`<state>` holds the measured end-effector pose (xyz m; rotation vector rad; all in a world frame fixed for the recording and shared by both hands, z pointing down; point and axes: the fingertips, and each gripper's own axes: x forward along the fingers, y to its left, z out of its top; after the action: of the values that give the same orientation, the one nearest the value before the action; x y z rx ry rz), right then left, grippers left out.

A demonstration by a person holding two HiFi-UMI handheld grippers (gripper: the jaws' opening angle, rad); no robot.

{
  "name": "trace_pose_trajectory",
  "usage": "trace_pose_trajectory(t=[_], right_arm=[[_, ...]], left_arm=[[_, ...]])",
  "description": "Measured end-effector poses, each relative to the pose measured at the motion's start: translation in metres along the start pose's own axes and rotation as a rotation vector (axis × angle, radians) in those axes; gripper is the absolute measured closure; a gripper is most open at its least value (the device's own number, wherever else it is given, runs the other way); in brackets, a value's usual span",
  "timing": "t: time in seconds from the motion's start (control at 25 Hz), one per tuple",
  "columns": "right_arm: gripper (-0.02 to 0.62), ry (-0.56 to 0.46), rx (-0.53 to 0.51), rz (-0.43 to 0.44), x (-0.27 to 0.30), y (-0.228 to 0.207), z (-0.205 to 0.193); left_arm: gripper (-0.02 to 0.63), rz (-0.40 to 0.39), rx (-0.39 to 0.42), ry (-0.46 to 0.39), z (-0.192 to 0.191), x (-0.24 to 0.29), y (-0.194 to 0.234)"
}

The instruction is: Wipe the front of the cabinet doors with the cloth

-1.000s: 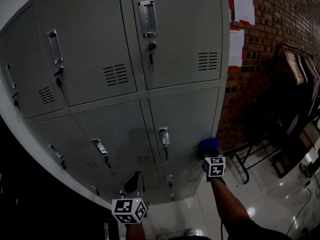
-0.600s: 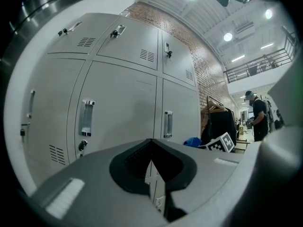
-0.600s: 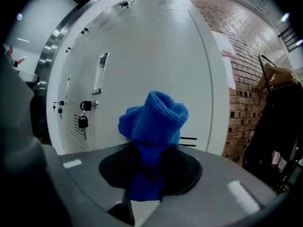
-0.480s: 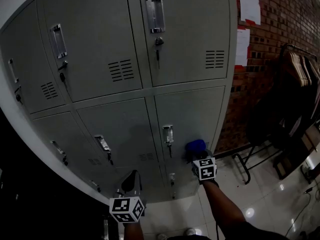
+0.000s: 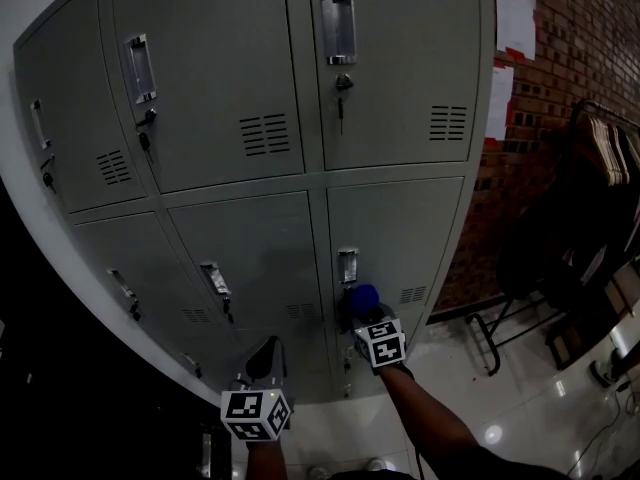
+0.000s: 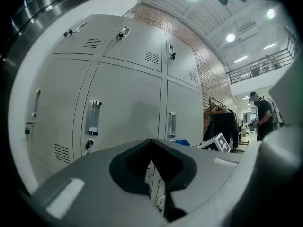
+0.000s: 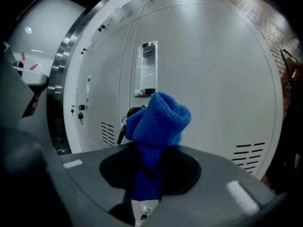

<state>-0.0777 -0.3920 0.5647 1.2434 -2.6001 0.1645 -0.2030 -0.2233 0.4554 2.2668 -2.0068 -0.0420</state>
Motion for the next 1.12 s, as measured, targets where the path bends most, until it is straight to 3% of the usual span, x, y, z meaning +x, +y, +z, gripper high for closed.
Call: trace_pose_trajectory(t=[0.2, 0.44, 0.68, 1.12], right_arm=[[0.489, -0.003, -0.001, 0.004, -0.004, 0.005, 0.001], [0.485, -0.089, 0.118, 0.017, -0.062, 0.017, 0.012], [0.485, -0.18, 0.022, 0.014, -0.12, 0.026, 0.045], [0.488, -0.233, -0.04, 0.0, -0.138, 0.029, 0.07]], left_arm=[[0.591, -0.009, 0.003, -0.002, 0.002, 0.0, -0.004], [0.591, -0.029, 0.021, 0.004, 0.004, 0.005, -0.011], [0.592, -0.045, 0.028, -0.003, 0.007, 0.01, -0.02], [0.592, -0.055, 0.041, -0.005, 0.012, 0.01, -0.026]])
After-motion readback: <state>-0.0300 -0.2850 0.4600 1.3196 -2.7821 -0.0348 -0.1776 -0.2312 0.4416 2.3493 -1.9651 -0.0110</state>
